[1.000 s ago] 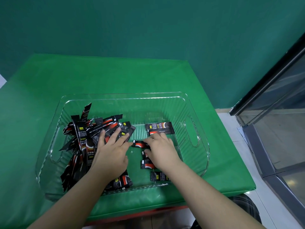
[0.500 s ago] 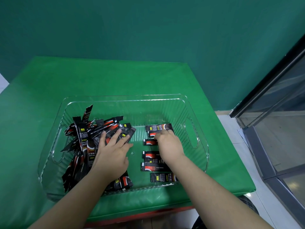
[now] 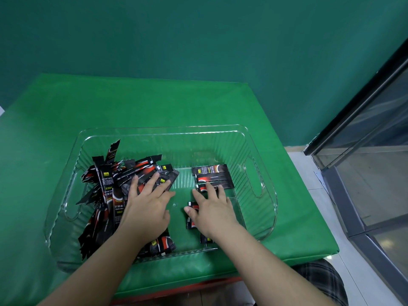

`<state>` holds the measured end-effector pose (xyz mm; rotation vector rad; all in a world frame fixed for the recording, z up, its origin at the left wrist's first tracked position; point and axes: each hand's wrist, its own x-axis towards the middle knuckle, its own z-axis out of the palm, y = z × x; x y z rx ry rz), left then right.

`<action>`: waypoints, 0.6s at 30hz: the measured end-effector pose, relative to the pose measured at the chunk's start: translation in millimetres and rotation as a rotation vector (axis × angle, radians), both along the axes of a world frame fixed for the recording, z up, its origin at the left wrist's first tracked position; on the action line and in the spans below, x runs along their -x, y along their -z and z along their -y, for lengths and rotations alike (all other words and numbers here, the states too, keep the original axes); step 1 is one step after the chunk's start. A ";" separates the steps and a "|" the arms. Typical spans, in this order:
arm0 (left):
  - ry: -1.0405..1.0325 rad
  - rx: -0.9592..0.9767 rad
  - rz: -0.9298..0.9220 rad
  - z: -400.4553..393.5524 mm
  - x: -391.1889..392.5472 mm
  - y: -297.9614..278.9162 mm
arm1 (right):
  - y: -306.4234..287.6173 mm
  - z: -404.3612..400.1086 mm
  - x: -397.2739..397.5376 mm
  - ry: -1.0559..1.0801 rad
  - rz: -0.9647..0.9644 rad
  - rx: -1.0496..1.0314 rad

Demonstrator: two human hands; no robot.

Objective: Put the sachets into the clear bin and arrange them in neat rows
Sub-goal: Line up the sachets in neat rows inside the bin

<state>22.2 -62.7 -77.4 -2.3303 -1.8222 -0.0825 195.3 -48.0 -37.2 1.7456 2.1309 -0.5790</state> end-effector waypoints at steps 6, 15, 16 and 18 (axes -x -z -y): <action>-0.009 0.002 0.014 -0.4 0.2 -0.2 | 2.5 0.6 -0.9 0.017 -0.053 -0.005; -0.037 0.061 0.026 1.1 -0.2 -3.8 | -5.4 0.4 -25.1 -0.048 -0.126 -0.313; -0.038 0.071 0.033 1.4 -0.3 -5.0 | -5.0 -1.4 -27.2 -0.054 -0.123 -0.309; -0.045 0.092 0.042 2.0 -0.7 -6.8 | -4.1 -4.9 -29.1 -0.081 -0.123 -0.295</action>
